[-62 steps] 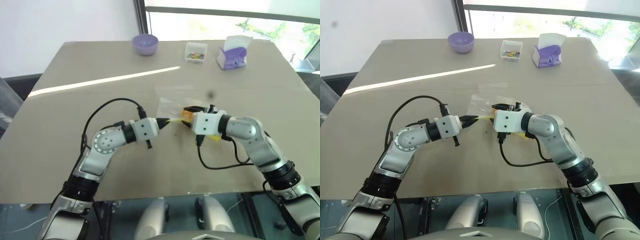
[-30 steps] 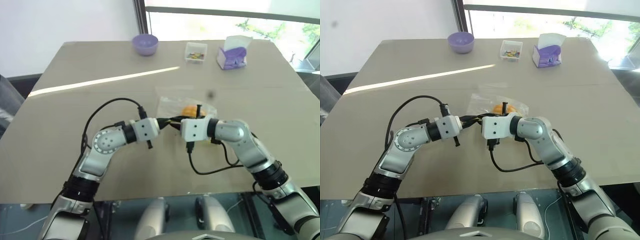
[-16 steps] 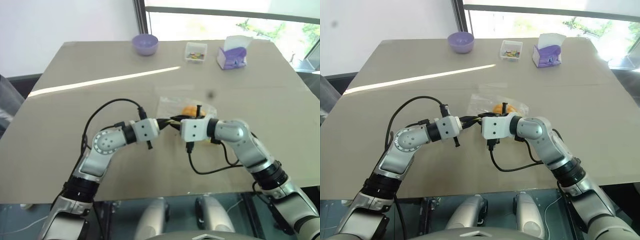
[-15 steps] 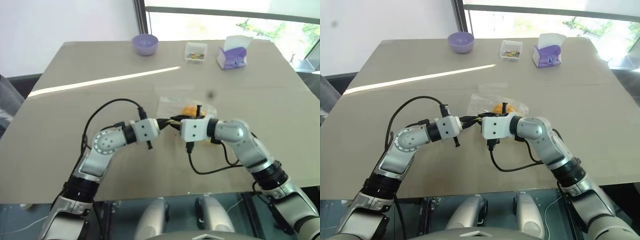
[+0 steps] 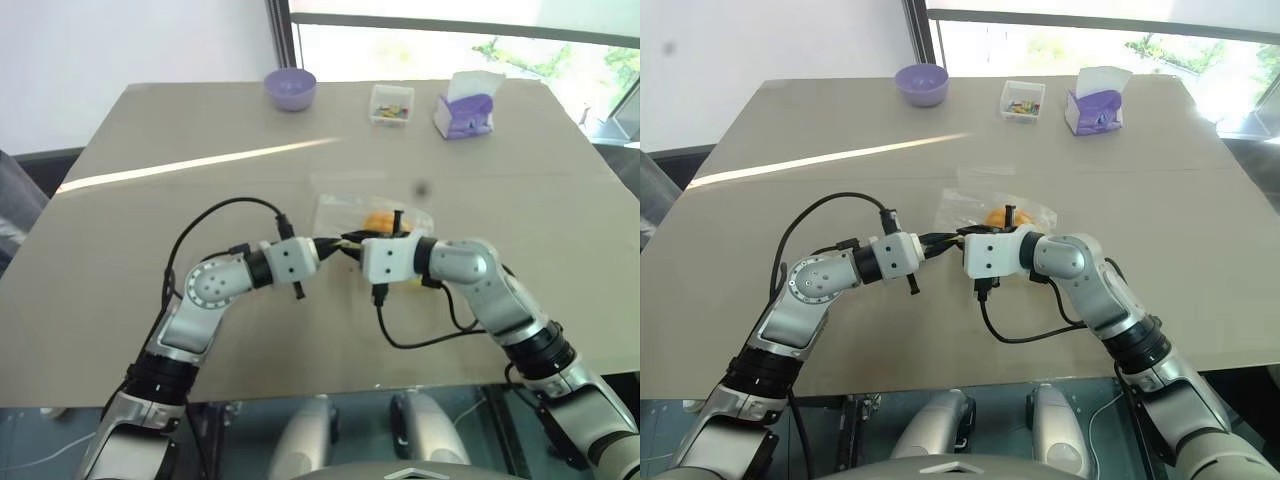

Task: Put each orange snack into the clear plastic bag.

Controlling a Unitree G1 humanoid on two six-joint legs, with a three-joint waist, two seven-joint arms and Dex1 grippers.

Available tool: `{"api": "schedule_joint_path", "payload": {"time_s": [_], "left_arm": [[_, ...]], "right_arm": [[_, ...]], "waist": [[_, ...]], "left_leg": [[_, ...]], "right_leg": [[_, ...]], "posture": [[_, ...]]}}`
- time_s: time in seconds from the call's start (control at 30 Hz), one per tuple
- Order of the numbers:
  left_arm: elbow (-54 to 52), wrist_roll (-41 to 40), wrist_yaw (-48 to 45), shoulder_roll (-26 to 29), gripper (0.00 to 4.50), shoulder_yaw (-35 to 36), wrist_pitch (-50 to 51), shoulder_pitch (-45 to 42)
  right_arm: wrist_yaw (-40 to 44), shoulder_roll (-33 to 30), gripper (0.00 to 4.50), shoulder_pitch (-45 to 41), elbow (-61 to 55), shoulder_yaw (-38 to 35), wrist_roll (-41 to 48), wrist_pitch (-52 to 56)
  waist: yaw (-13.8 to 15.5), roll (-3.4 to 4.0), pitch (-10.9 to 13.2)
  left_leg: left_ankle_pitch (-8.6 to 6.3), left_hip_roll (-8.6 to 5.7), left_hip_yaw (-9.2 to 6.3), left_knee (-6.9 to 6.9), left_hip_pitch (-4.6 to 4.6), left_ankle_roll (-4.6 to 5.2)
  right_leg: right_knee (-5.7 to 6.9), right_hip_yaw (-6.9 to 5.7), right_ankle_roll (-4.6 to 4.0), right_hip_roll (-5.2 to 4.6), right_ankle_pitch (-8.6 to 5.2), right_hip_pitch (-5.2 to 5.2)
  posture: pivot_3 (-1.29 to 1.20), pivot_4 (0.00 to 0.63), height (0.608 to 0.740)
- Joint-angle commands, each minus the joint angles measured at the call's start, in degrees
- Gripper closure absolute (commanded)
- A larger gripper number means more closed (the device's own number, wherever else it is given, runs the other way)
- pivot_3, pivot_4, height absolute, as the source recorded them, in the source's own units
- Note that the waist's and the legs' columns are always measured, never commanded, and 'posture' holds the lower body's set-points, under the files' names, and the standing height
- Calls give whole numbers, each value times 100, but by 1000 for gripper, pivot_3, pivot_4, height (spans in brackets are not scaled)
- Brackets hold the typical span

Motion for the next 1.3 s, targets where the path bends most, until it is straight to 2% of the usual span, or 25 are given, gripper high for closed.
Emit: {"api": "schedule_joint_path", "payload": {"time_s": [0.03, 0.4, 1.07, 1.3], "left_arm": [[-250, -108, 20, 3, 4500, 99, -12, -6], [-244, -119, 18, 27, 4500, 130, -42, 27], [-131, -187, -9, 206, 4500, 289, -135, 80], [-76, -245, -11, 266, 4500, 340, -128, 59]], "right_arm": [[-24, 0, 4481, -59, -95, -33, 29, -70], [-29, -61, 4481, 5, -156, -76, 18, -46], [-167, -1007, 4481, 768, -392, -662, 70, 142], [-273, -1459, 4481, 1173, -423, -1075, 134, 201]], "waist": [[-1, 0, 0], [0, 0, 0], [3, 0, 0], [10, 0, 0]], "left_leg": [[0, 0, 0, 0, 0, 0], [0, 0, 0, 0, 0, 0], [0, 0, 0, 0, 0, 1], [0, 0, 1, 0, -1, 1]], "right_leg": [[0, 0, 0, 0, 0, 0], [0, 0, 0, 0, 0, 0], [-1, 0, 0, -1, 0, 1], [-1, 1, 0, -2, 0, 1]], "posture": [[0, 150, 740], [0, 150, 740], [0, 150, 740], [0, 150, 740]]}}
